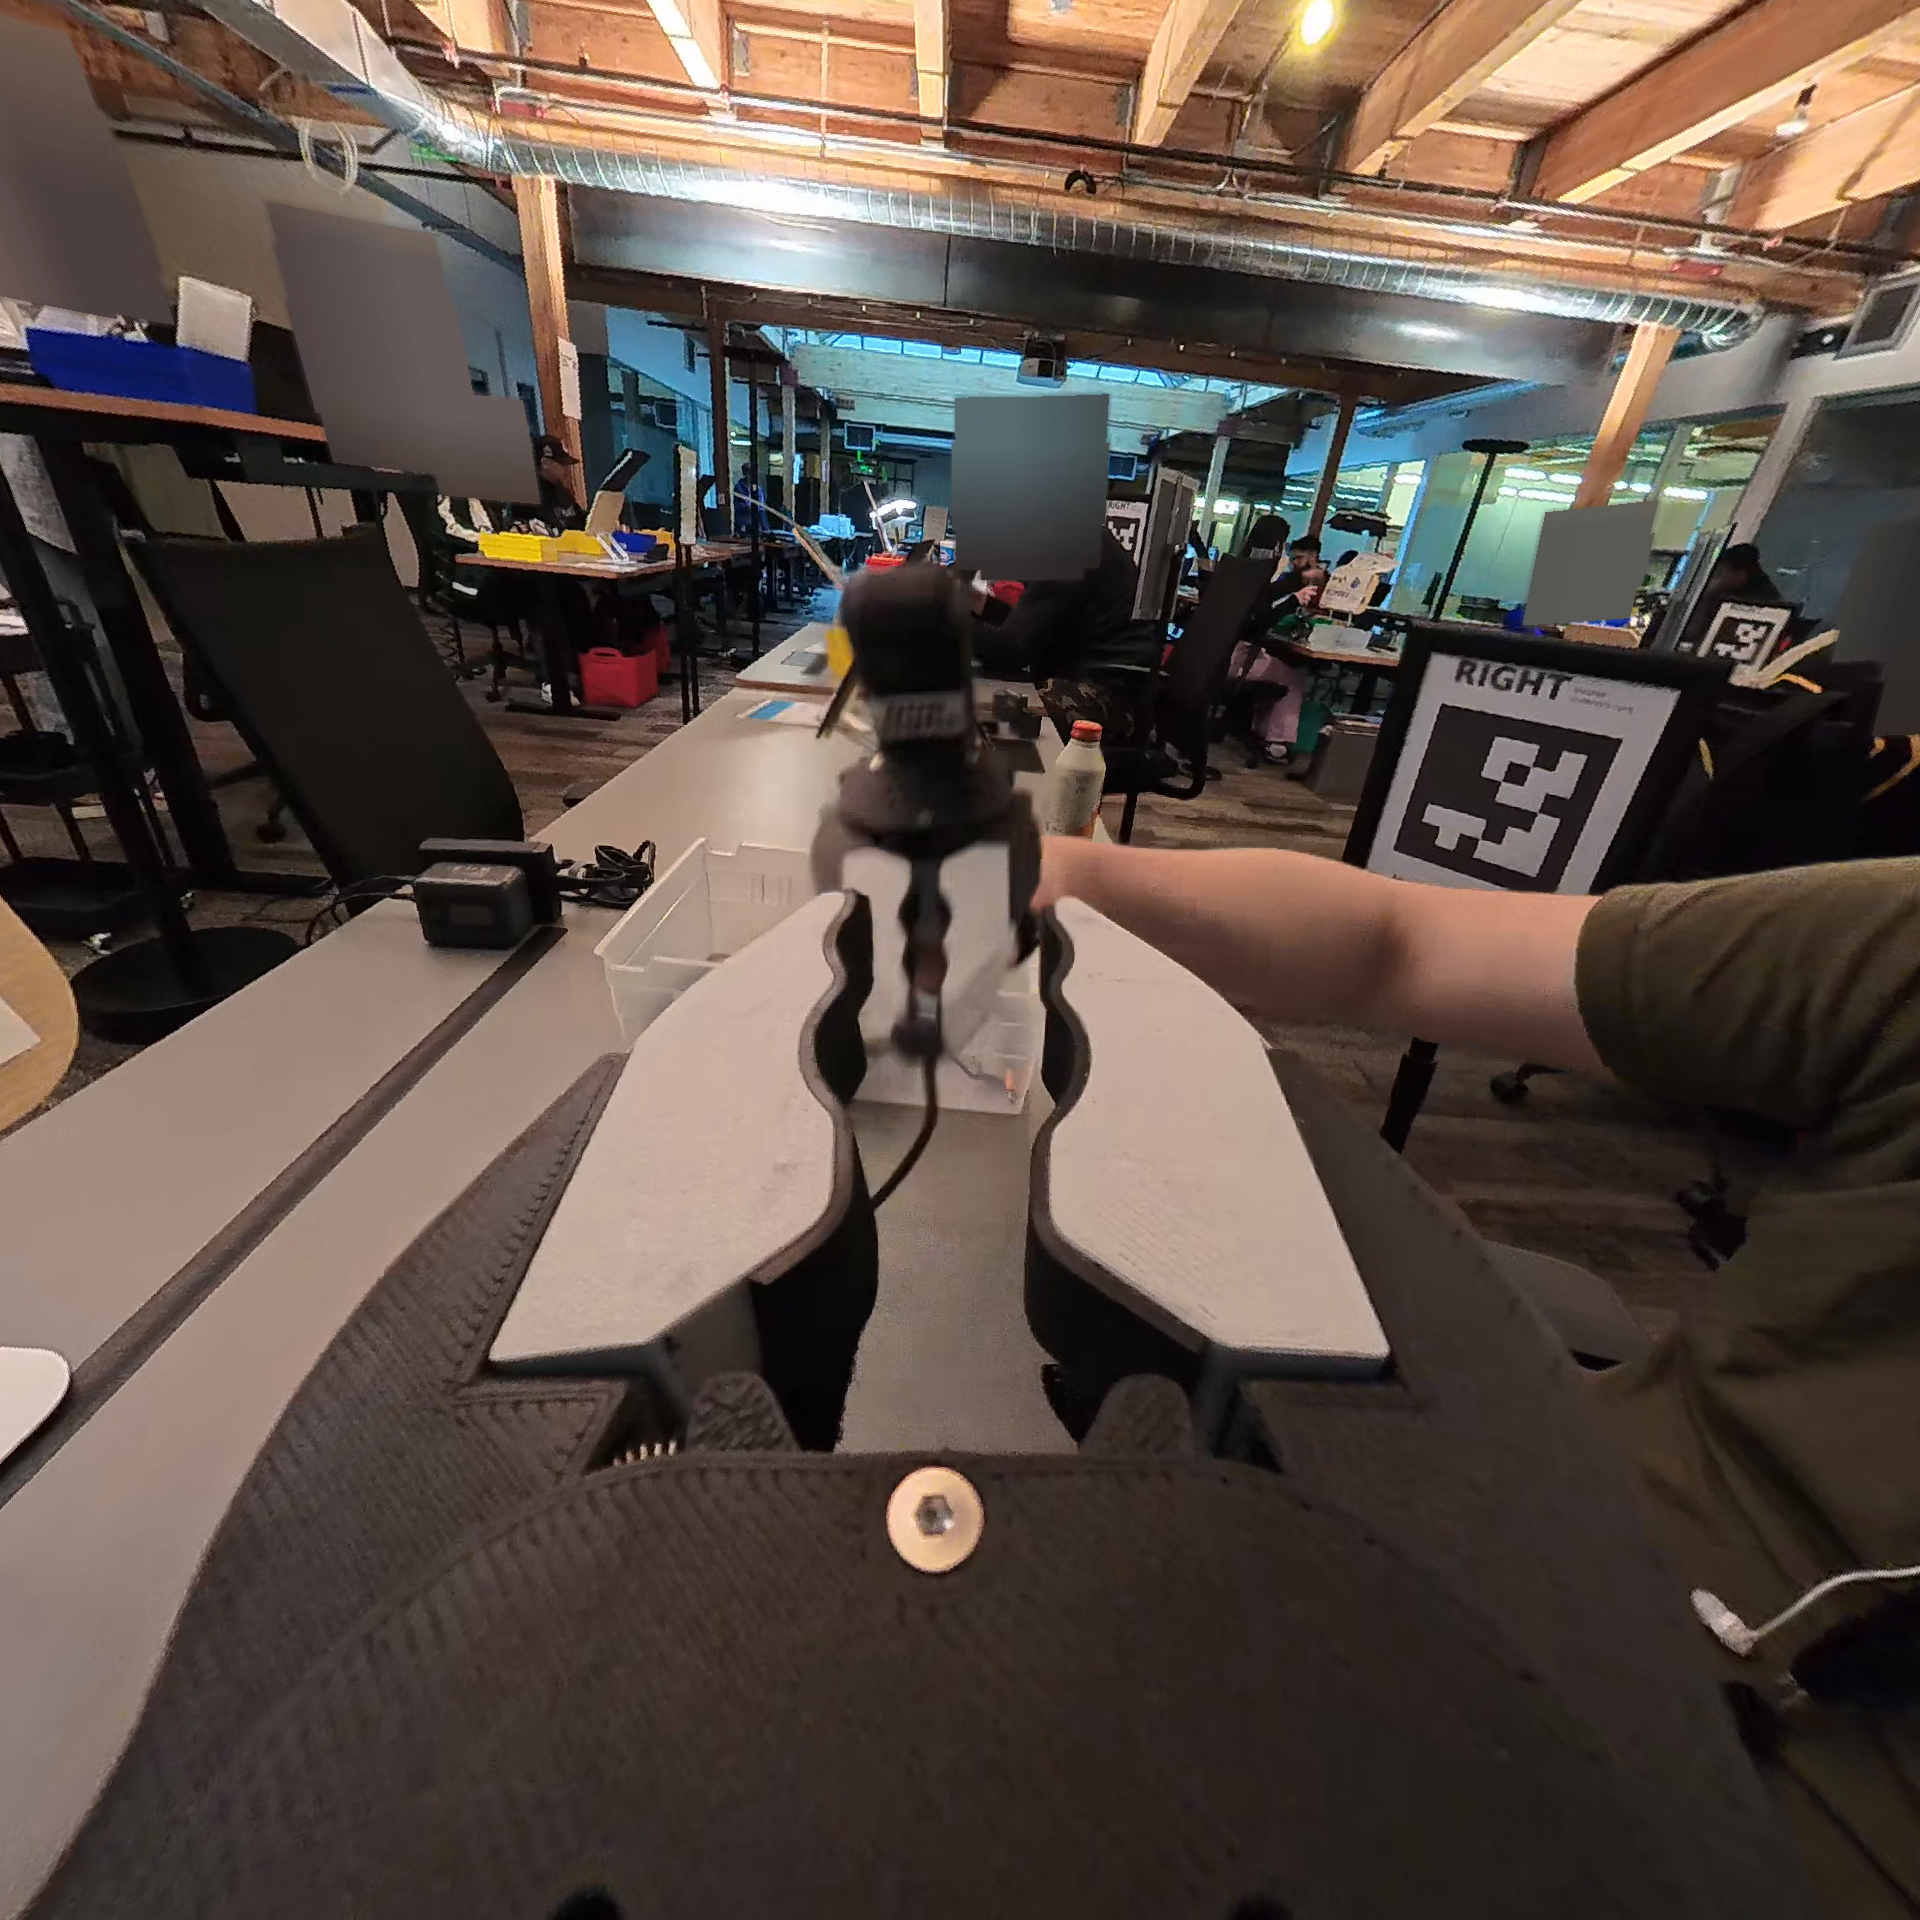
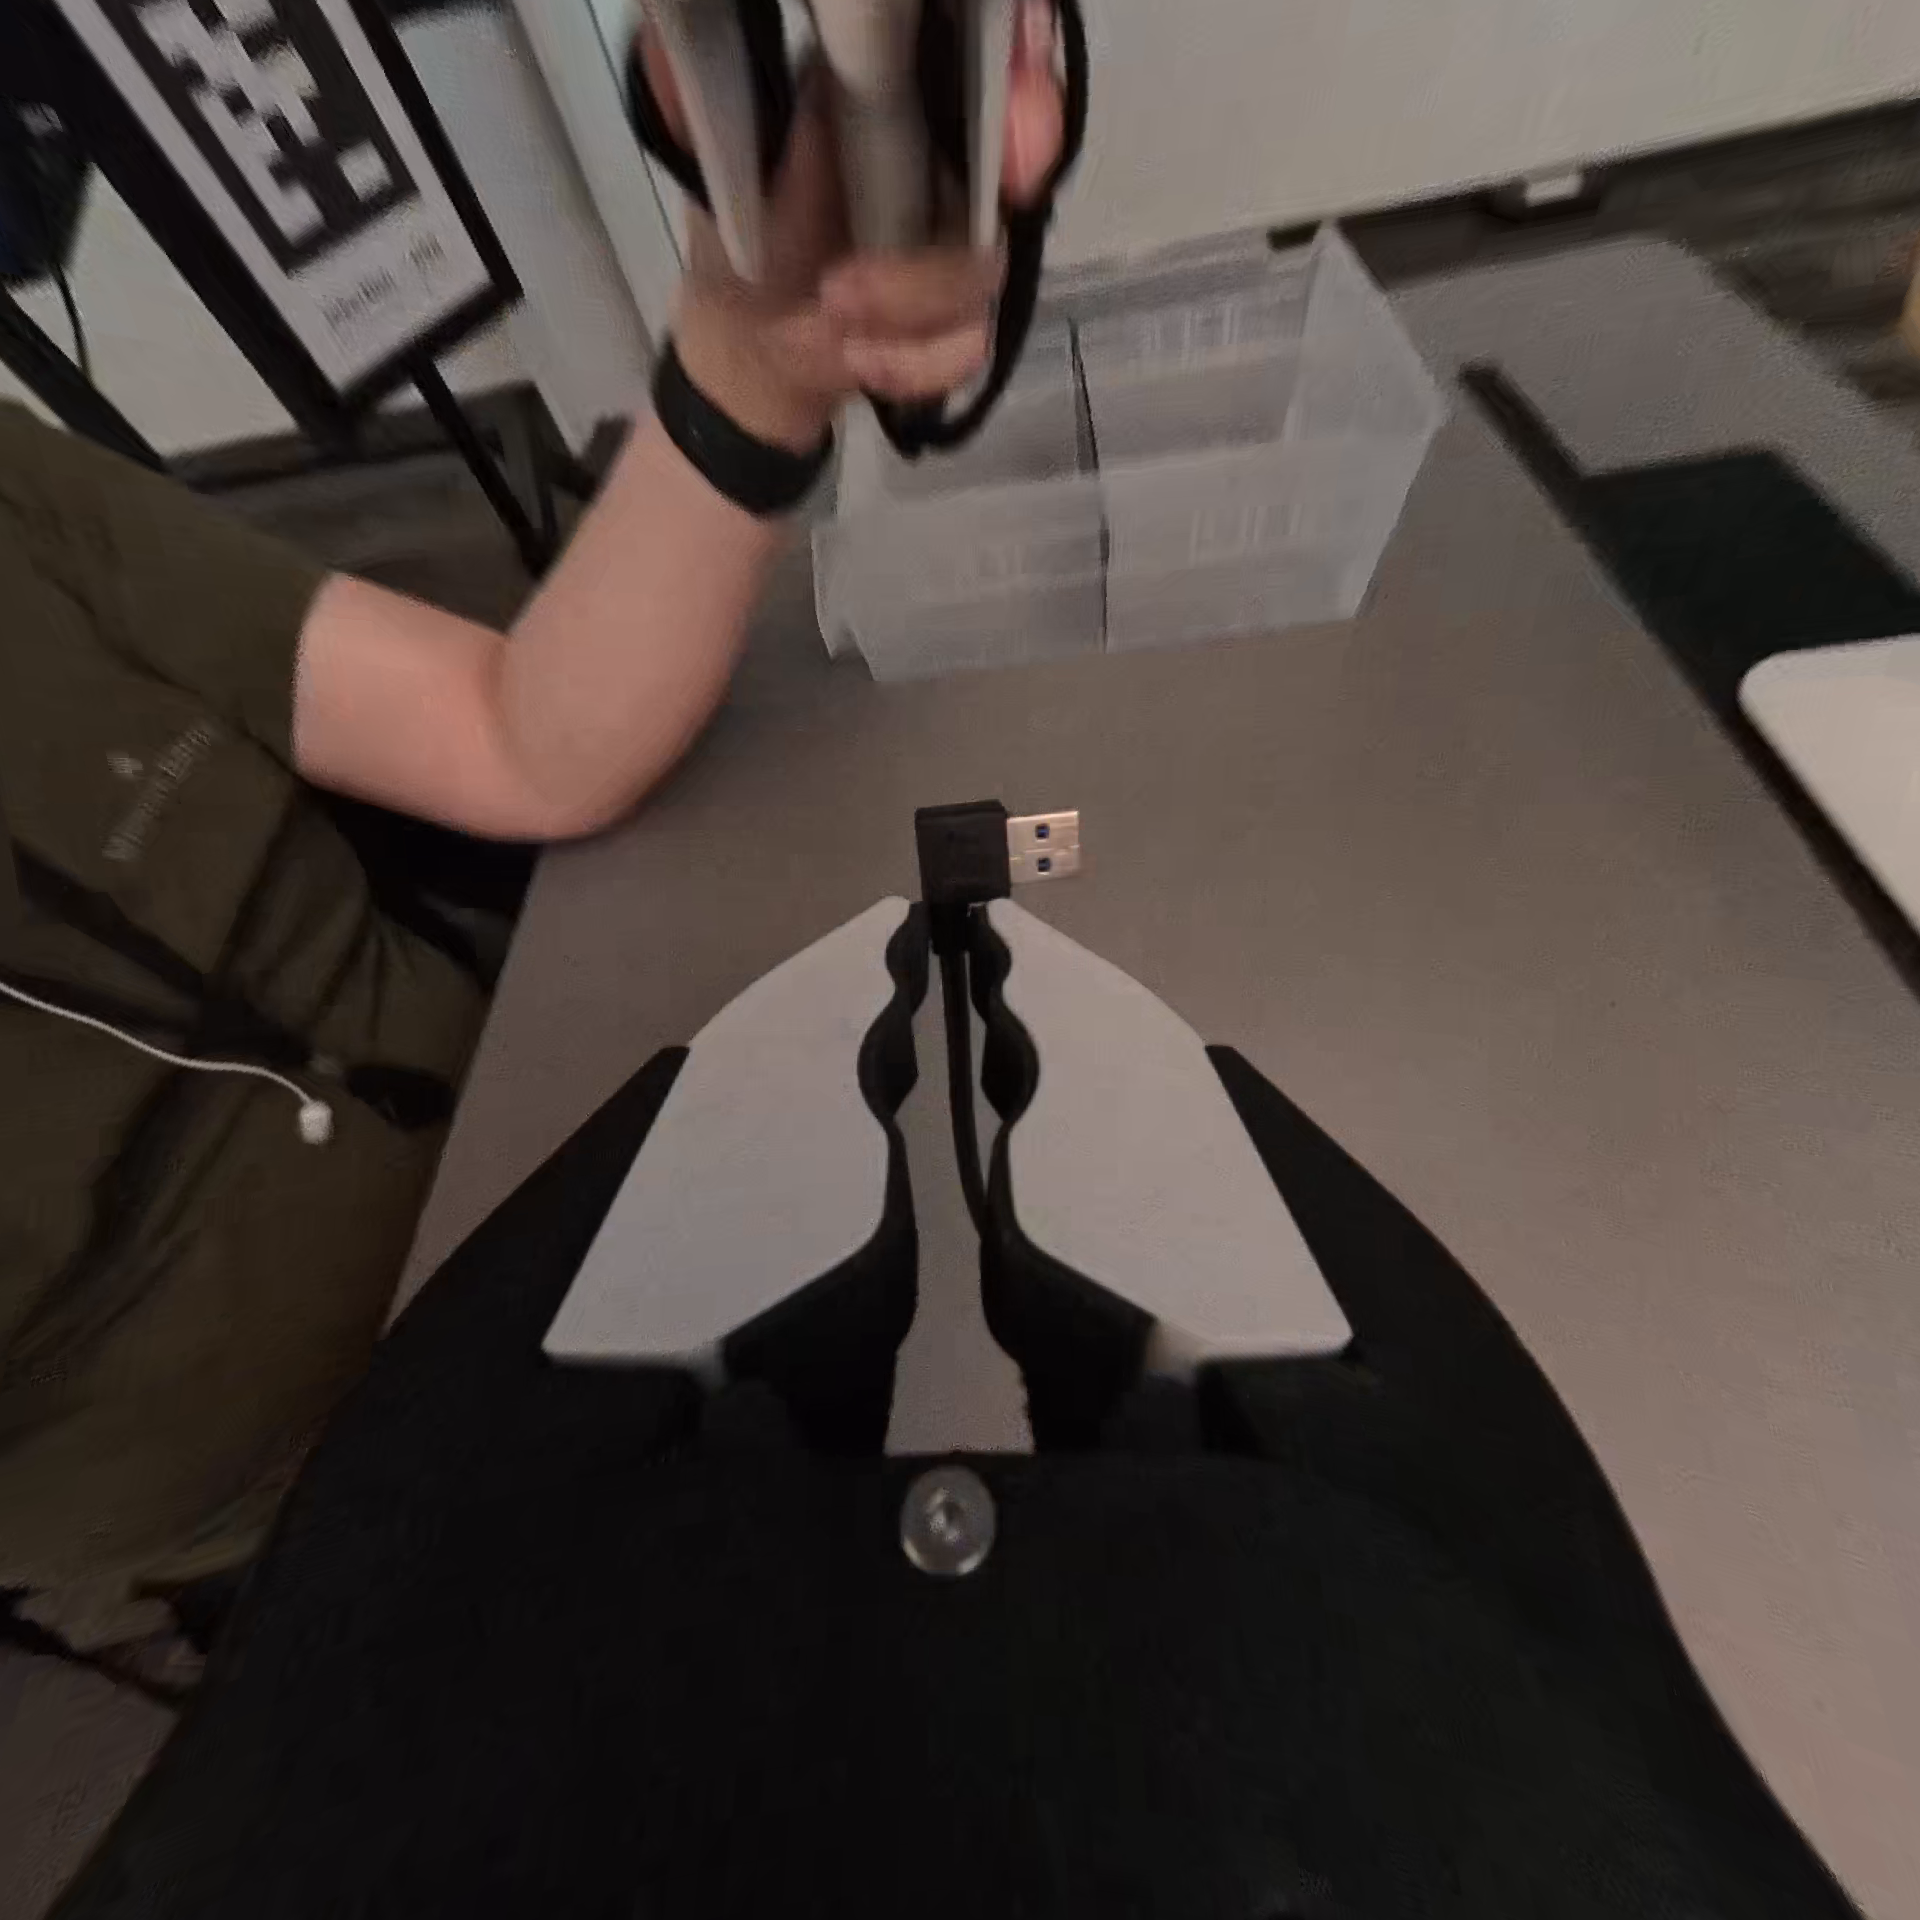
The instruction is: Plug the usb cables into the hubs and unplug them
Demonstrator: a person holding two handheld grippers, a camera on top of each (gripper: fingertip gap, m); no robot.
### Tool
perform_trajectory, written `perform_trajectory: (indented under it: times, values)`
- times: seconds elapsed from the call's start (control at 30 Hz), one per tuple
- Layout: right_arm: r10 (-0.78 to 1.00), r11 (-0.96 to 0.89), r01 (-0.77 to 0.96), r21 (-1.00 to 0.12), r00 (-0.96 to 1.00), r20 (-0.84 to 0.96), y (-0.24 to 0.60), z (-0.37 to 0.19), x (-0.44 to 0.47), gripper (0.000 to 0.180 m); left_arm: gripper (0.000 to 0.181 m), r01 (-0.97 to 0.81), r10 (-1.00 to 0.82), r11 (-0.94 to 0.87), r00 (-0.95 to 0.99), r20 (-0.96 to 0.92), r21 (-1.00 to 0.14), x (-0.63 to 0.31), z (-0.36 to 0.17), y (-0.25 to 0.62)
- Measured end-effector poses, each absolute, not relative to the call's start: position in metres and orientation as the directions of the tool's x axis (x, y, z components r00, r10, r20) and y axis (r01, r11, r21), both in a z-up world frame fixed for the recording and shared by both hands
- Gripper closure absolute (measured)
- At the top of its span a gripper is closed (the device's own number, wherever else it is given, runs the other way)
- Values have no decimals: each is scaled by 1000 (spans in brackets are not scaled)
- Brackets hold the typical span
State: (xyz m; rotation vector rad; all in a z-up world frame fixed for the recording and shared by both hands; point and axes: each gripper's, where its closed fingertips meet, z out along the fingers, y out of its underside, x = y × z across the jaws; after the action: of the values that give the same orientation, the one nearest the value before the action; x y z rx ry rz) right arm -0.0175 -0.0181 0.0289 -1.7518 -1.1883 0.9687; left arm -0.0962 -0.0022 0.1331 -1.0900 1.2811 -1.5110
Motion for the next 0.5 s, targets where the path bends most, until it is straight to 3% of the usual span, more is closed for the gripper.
perform_trajectory:
  times: [0.13, 0.27, 0.37, 0.5]
  values:
    - [943, -133, 100, -986, 320, -95, -55, 123, 24, 172, 152, 91, -961, -101, -266, 74, -991, -103, 140, -5]
    - [875, -59, 112, -992, 484, 3, -94, 169, 81, 172, 152, 94, -962, -110, -262, 82, -990, -104, 140, -4]
    - [767, -104, 239, -965, 637, 75, -111, 167, 127, 172, 152, 91, -961, -110, -265, 83, -990, -103, 140, -5]
    - [606, -372, 316, -873, 795, 30, -106, 103, 186, 172, 152, 87, -959, -108, -272, 80, -990, -100, 140, -8]
